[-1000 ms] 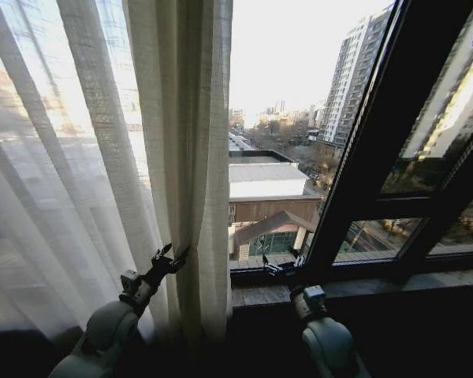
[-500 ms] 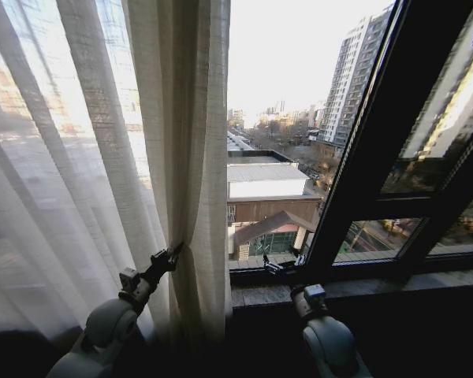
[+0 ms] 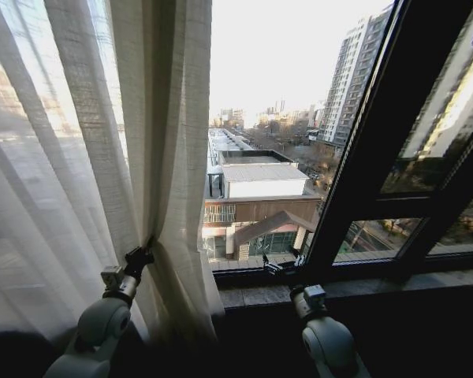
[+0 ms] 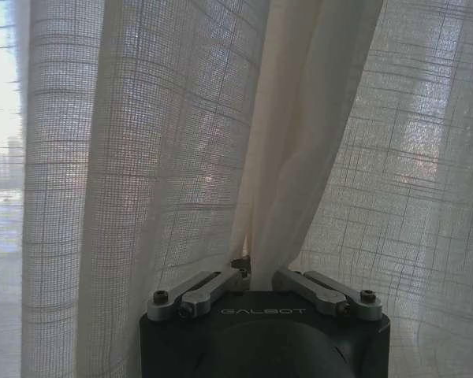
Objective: Open the curtains by pulling them apart, changing their state from closed to fully open.
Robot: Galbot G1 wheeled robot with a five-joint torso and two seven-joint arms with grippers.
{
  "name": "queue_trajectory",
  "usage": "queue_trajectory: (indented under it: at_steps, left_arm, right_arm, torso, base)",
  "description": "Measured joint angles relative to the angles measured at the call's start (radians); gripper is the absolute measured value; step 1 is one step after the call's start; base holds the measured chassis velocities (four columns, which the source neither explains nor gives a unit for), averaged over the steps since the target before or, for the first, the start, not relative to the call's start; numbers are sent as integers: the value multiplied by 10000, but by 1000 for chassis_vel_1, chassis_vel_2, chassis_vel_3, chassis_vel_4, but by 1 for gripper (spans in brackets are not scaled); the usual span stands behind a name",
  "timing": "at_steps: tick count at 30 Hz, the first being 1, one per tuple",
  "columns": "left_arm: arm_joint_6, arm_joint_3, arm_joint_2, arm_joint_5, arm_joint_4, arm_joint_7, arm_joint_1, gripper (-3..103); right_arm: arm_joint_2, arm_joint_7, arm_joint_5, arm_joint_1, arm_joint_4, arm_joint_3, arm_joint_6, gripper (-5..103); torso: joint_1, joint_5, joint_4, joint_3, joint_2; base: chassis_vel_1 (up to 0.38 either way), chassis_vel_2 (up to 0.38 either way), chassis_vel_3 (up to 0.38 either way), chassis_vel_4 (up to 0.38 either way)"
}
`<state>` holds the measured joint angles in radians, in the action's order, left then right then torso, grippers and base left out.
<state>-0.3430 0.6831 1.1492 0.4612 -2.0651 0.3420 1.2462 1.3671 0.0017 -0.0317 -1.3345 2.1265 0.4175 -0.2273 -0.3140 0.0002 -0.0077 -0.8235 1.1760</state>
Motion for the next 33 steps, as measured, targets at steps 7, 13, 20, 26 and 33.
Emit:
queue_trajectory:
  at_steps: [7,13,20,26,33]
  left_arm:
    - [-31,2124,-49,437,431,2050,82,0]
    - [235,4090,-333,677,1461,3349,165,0]
    - [23,5407,-632,801,2497,4628,-19,3]
    - [-105,4561,-250,696,1471,3967,489,25]
    - [596,3687,303,-44,186,-610,1656,52]
  right_arm:
    - [86,-48,0,254,-235,-490,5,100]
    - [155,-97,0,413,-519,-848,47,100]
    - [193,-165,-6,669,-806,-1118,79,100]
    - [188,-174,-27,724,-921,-1182,87,100]
    - [195,-56,-120,633,-874,-1090,61,100]
  torso:
    - [0,-1,-1,0,0]
    - [0,0,2,0,0]
    - [0,-4,4,0,0]
    - [0,-1,-3,0,0]
    - [1,1,-1,0,0]
  base:
    - [0,0,0,0]
    - [0,0,0,0]
    - [0,0,0,0]
    - [0,0,0,0]
    - [0,0,0,0]
